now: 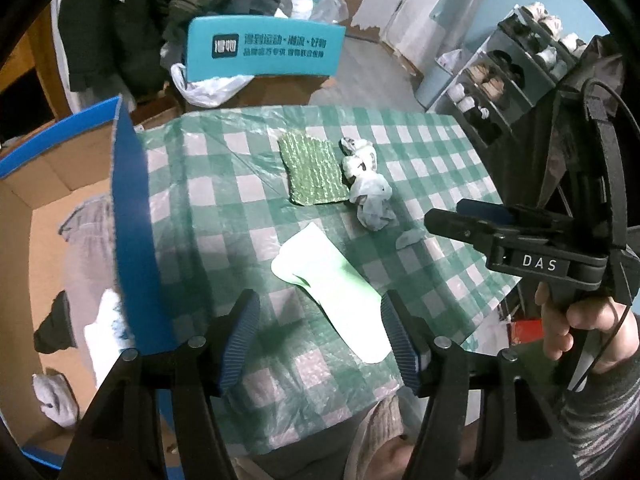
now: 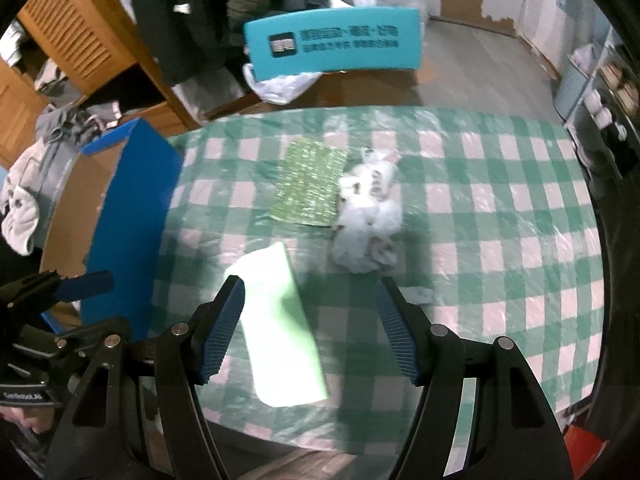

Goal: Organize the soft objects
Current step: 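Move both open tools back over the table toward the green foam insole, then lower the left tool onto the light green foam insole and close on it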

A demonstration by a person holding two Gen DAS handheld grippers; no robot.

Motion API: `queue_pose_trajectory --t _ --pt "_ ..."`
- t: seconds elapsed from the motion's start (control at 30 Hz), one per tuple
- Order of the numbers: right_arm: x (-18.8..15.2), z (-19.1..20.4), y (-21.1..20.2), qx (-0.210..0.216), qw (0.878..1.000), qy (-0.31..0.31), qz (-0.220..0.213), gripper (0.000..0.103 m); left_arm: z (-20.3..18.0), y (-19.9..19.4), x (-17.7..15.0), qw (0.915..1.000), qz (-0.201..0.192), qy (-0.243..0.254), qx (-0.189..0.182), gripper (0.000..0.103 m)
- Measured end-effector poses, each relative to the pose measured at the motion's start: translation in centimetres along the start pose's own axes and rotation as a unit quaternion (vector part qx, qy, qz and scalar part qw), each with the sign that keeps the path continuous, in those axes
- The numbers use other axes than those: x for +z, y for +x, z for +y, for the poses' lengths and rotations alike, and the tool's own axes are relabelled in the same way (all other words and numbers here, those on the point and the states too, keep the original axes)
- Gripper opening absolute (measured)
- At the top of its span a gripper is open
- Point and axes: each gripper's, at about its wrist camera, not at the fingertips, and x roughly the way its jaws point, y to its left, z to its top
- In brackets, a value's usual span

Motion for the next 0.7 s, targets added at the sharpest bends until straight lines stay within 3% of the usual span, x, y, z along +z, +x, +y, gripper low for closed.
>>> queue_pose_trajectory --t 0.7 --pt "-0.8 -6.7 5.1 -0.028 0.996 0.055 0.056 0.068 -0.9 6.7 1.4 0.9986 0.05 -0.016 -0.008 0.065"
